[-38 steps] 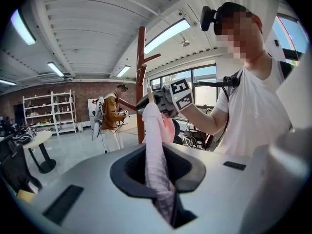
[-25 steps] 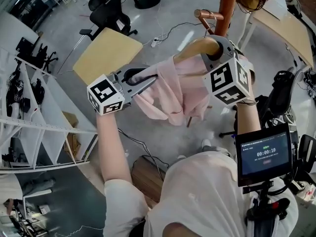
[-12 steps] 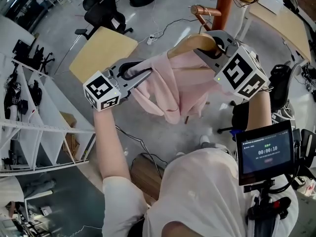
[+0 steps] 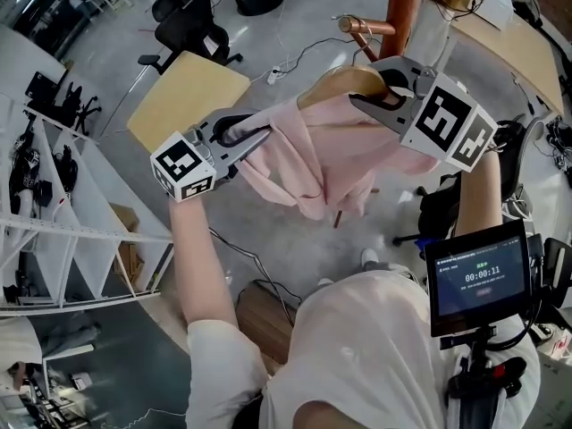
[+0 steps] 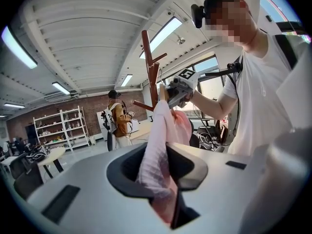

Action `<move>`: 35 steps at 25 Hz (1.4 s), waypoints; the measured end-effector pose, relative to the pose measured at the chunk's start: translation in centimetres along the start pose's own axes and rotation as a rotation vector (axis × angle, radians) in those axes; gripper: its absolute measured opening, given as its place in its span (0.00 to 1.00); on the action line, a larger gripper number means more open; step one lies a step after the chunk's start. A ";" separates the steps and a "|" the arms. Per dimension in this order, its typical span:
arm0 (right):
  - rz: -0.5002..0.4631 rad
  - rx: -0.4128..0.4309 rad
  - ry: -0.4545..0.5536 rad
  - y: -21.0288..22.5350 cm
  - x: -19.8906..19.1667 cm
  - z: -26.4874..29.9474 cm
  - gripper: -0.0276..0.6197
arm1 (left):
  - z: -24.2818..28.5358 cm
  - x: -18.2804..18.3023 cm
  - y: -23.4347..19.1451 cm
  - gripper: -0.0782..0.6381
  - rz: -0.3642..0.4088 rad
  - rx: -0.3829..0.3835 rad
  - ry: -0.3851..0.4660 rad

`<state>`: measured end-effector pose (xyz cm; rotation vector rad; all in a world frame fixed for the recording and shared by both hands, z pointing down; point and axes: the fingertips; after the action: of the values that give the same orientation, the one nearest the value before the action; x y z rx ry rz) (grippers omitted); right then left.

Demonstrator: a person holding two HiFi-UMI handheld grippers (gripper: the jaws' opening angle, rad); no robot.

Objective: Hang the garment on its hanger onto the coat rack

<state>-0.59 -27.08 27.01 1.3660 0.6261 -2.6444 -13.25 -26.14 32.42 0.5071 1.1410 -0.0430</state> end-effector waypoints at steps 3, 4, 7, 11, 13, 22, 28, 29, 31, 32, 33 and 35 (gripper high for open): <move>0.019 -0.071 0.036 0.0 0.1 -0.1 0.15 | -0.1 -0.1 0.0 0.24 0.003 -0.001 -0.005; 0.022 -0.092 0.052 0.0 0.1 -0.2 0.15 | -0.1 -0.1 0.0 0.24 0.006 -0.002 -0.005; 0.027 -0.140 0.078 0.3 0.1 -0.5 0.17 | 0.1 -0.1 -0.1 0.24 0.010 -0.007 -0.005; -0.033 -0.143 0.049 0.3 0.0 -0.8 0.20 | 0.2 -0.2 -0.1 0.24 0.006 -0.024 -0.001; -0.075 -0.101 0.048 0.0 0.3 -1.1 0.22 | 0.1 -0.3 -0.2 0.24 0.000 -0.032 0.007; -0.075 -0.050 0.045 0.3 -0.5 -3.5 0.25 | 1.4 0.5 -0.3 0.24 0.010 -0.054 0.008; 0.032 -0.103 0.118 3.1 0.3 -8.0 0.25 | 1.3 -0.8 -1.9 0.21 -0.034 -0.049 -0.007; 0.017 -0.122 0.086 3.4 -0.6 -7.9 0.25 | 1.2 -1.1 -2.2 0.21 -0.045 -0.040 -0.008; 0.010 -0.164 0.038 3.8 -2.9 -6.9 0.25 | 1.3 -1.5 -2.4 0.20 -0.057 -0.043 0.003; 0.021 -0.190 0.024 3.9 -4.1 -6.1 0.25 | 1.6 -1.5 -2.2 0.20 -0.056 -0.057 0.012; 0.034 -0.215 0.012 4.1 -5.1 -5.3 0.25 | 2.0 -1.3 -2.0 0.20 -0.053 -0.071 0.021; 0.062 -0.254 -0.010 4.0 -6.9 -3.7 0.25 | 2.7 -1.1 -2.0 0.20 -0.045 -0.076 0.025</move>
<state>7.44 -29.94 29.39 1.2764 0.8681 -2.4222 -11.96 -29.30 33.51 0.4153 1.1743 -0.0325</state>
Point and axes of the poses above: the fingertips, and each gripper's own axes: z forward along the fingers, y to its right, x out of its top, and after that the axes turned 11 degrees about z, right-handed
